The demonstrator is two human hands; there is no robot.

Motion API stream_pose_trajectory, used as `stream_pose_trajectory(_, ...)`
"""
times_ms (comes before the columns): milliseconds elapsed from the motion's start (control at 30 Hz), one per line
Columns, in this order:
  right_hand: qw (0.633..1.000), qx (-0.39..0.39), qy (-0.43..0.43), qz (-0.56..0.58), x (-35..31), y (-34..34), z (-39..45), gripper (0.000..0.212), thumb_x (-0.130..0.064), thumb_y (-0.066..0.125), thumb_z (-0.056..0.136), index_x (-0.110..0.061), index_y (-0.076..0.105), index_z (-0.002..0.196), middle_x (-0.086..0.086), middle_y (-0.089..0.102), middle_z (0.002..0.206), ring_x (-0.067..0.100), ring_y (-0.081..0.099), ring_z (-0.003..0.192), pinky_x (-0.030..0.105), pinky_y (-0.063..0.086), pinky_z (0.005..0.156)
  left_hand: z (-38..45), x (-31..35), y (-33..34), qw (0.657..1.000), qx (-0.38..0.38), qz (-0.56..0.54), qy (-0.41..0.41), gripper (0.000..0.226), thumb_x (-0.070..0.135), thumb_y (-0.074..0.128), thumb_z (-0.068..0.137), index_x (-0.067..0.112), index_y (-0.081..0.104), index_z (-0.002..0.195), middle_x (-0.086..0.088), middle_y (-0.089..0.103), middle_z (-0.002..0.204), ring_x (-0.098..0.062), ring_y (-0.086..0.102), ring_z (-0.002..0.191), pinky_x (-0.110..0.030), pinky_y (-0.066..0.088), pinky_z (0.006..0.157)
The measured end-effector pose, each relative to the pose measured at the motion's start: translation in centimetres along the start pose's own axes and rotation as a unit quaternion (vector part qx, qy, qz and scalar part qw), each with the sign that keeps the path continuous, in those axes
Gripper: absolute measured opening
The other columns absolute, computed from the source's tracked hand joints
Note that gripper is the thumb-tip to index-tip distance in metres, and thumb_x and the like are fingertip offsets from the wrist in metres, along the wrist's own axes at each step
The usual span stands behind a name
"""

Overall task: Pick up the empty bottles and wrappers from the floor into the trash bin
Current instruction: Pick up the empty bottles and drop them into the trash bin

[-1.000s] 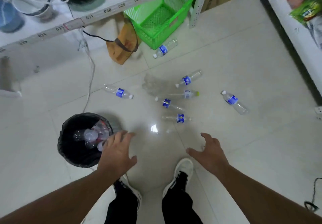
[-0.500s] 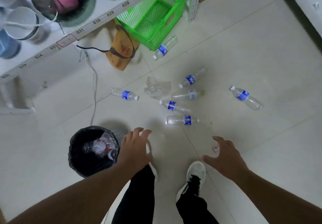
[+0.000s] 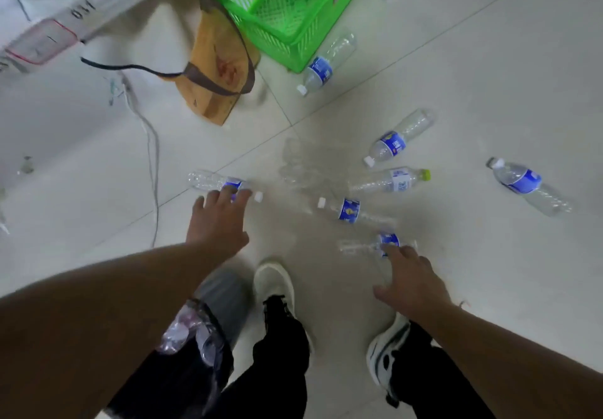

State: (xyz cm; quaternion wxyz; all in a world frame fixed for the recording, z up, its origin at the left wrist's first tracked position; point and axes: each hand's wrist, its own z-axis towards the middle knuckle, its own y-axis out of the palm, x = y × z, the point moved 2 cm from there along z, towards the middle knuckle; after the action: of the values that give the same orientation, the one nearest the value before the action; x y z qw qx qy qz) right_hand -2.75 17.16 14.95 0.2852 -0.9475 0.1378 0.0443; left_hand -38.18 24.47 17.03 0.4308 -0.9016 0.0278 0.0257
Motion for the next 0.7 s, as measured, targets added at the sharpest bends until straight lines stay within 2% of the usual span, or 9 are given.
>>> stream_pose_trajectory(133,0.994,0.031,-0.039,-0.092,0.4,4.0,7.7,0.091,-0.050,0.075,0.075,-0.037,0.034,0.155,-0.001,0.033,0.161,0.030,0.039,0.140,0.048,0.055,0.098,7.2,-2.6,5.0,0.998,-0.001,0.063,-0.024,0.090,0.026,0.079,0.080,0.028,0.032,0.157,-0.002,0.041,0.158,-0.033,0.045,0.139,-0.050,0.037,0.114)
stream_pose_trajectory(200,0.986,0.050,-0.053,-0.147,1.3,6.0,10.8,0.086,-0.040,0.075,0.076,-0.035,0.039,0.154,0.002,0.038,0.158,0.031,0.043,0.138,0.049,0.053,0.099,9.9,-3.1,8.1,0.996,-0.011,0.076,-0.035,0.093,0.025,0.079,0.082,0.028,0.028,0.160,-0.003,0.037,0.162,-0.032,0.040,0.145,-0.051,0.032,0.119)
stream_pose_trajectory(300,0.965,0.096,-0.075,-0.231,2.2,8.5,14.4,0.069,-0.024,0.077,0.073,-0.028,0.060,0.139,0.005,0.062,0.133,0.034,0.058,0.119,0.050,0.047,0.098,13.0,-3.4,12.0,0.998,-0.014,0.048,-0.025,0.085,0.021,0.078,0.085,0.025,0.035,0.158,-0.008,0.043,0.160,-0.035,0.040,0.147,-0.053,0.030,0.122)
stream_pose_trajectory(400,0.951,0.127,-0.094,-0.265,2.8,9.6,15.7,0.047,-0.019,0.074,0.075,-0.020,0.067,0.122,0.008,0.067,0.111,0.036,0.062,0.102,0.047,0.046,0.089,14.4,-3.1,13.8,0.999,-0.004,0.028,-0.021,0.067,0.024,0.076,0.087,0.015,0.048,0.147,-0.017,0.059,0.141,-0.044,0.054,0.129,-0.054,0.039,0.111)
stream_pose_trajectory(467,0.955,0.120,-0.097,-0.251,2.4,8.6,15.1,0.048,-0.026,0.077,0.072,-0.017,0.065,0.118,0.010,0.065,0.107,0.038,0.062,0.098,0.046,0.048,0.081,13.6,-2.3,13.1,0.999,0.015,0.022,-0.019,0.064,0.033,0.078,0.087,0.015,0.051,0.142,-0.018,0.062,0.131,-0.046,0.058,0.117,-0.054,0.045,0.099)
stream_pose_trajectory(533,0.965,0.096,-0.084,-0.228,1.4,6.9,12.6,0.057,-0.037,0.078,0.072,-0.018,0.060,0.122,0.009,0.063,0.109,0.037,0.061,0.099,0.045,0.051,0.078,11.2,-1.2,11.1,0.999,0.040,-0.011,-0.007,0.064,0.038,0.077,0.089,0.019,0.049,0.143,-0.016,0.061,0.131,-0.046,0.058,0.114,-0.055,0.047,0.091)
stream_pose_trajectory(600,0.971,0.091,-0.069,-0.208,0.0,4.2,9.3,0.062,-0.046,0.076,0.076,-0.022,0.054,0.128,0.007,0.061,0.113,0.034,0.061,0.103,0.044,0.053,0.081,8.0,-0.1,8.1,0.998,0.054,-0.045,0.009,0.068,0.045,0.075,0.092,0.023,0.044,0.149,-0.012,0.060,0.135,-0.043,0.058,0.117,-0.056,0.049,0.090)
stream_pose_trajectory(700,0.975,0.093,-0.059,-0.192,-1.7,-0.3,5.2,0.062,-0.049,0.075,0.079,-0.023,0.051,0.130,0.007,0.060,0.114,0.033,0.059,0.105,0.044,0.053,0.082,3.4,0.6,3.7,0.998,0.036,-0.054,0.015,0.074,0.051,0.072,0.093,0.027,0.039,0.154,-0.008,0.058,0.141,-0.039,0.057,0.122,-0.056,0.050,0.093)
